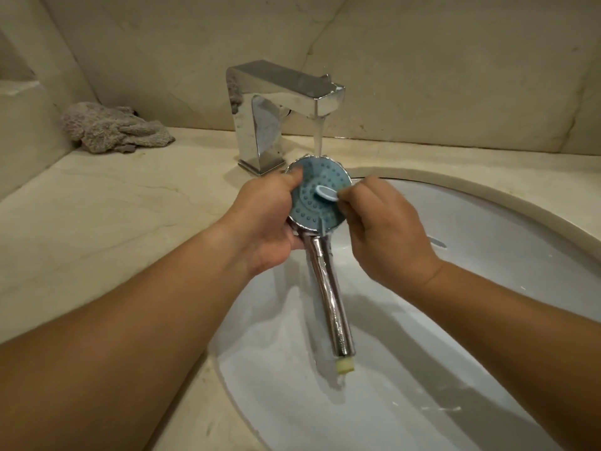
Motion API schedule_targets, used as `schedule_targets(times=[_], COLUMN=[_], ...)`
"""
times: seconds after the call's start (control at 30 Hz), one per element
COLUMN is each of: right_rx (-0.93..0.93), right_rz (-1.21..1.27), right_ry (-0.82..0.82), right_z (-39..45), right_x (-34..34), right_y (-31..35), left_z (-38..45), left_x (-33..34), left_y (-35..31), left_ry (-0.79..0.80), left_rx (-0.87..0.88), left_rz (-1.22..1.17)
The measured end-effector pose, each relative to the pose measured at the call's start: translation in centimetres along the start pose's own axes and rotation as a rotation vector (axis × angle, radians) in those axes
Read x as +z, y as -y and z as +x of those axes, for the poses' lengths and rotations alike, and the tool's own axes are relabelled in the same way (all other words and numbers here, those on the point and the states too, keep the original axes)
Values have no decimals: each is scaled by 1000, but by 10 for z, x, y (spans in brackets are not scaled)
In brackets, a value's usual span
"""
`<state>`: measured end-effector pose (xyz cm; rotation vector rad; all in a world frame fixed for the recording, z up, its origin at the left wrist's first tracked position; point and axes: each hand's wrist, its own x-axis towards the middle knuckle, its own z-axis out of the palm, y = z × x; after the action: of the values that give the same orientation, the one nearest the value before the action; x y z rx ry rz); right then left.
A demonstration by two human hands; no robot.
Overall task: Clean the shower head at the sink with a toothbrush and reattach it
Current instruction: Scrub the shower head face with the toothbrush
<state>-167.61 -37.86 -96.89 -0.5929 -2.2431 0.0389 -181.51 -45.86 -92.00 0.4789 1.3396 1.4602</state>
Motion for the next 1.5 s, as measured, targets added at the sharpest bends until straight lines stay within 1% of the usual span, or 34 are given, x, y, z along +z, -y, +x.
schedule_targets(times=[0.03, 0.13, 0.17, 0.27, 0.3, 0.4, 0.43, 0.53, 0.57, 0.63, 0.67, 0.77, 0.8, 0.9, 0.93, 1.03, 1.07, 1.17, 1.2, 1.27, 1.3, 1.33, 1.4, 1.43, 1.47, 1.5], right_rx=[21, 239, 255, 111, 109, 317, 313, 139, 157, 272, 277, 67, 37, 157, 137, -95, -114, 4, -8, -128, -167, -145, 1, 28, 0, -67], right_rz=[17, 72, 88, 99, 98, 130, 134, 117, 121, 136, 126, 98, 96, 91, 87, 71, 62, 69, 71, 51, 44, 48, 68, 71, 66, 62], right_ry=[7, -39, -47, -11, -19, -88, -88, -52, -61, -103, -109, -42, -34, -87, -84, 13, 10, -89, -73, 36, 60, 46, -62, -85, -65, -19], right_z=[1, 11, 11, 7, 8, 16, 16, 11, 13, 17, 17, 9, 10, 19, 19, 9, 10, 20, 18, 8, 7, 9, 17, 18, 15, 10], right_x=[-1, -3, -3, 2, 3, -1, -1, 3, 2, -1, -3, 1, 2, -4, -7, -3, -3, -7, -8, -4, -2, -2, -6, -9, -10, -9], right_y=[0, -8, -6, 8, 9, -2, -1, 9, 9, 2, 0, 7, 8, -3, -4, 2, 3, -3, -2, 3, 3, 2, -6, -9, -8, -5], left_z=[0, 0, 1, 2, 2, 3, 3, 2, 2, 2, 3, 3, 3, 5, 6, 5, 5, 7, 8, 10, 10, 9, 9, 8, 8, 8], left_x=[0, 1, 0, 1, 1, 1, 1, 0, 0, 0, 0, -1, -2, -4, -4, -4, -4, -5, -5, -6, -6, -5, -5, -5, -4, -4], left_y=[0, 1, 1, 2, 2, 3, 3, 3, 3, 3, 3, 2, 2, 2, 2, 2, 2, 2, 2, 3, 3, 3, 2, 2, 2, 2], left_ry=[6, 22, 26, 41, 43, 54, 63, 99, 104, 105, 104, 115, 120, 124, 125, 137, 137, 134, 130, 113, 104, 98, 90, 82, 79, 76], left_rx=[6, 9, 9, 1, 1, 1, 0, -3, 1, 13, 13, -6, -9, -4, -13, -46, -48, -48, -58, -77, -79, -73, -51, -48, -48, -50], left_rz=[2, 8, 12, 12, 8, 28, 34, 38, 40, 52, 56, 40, 35, 34, 31, 5, -10, -33, -36, -32, -32, -35, -37, -36, -37, -39])
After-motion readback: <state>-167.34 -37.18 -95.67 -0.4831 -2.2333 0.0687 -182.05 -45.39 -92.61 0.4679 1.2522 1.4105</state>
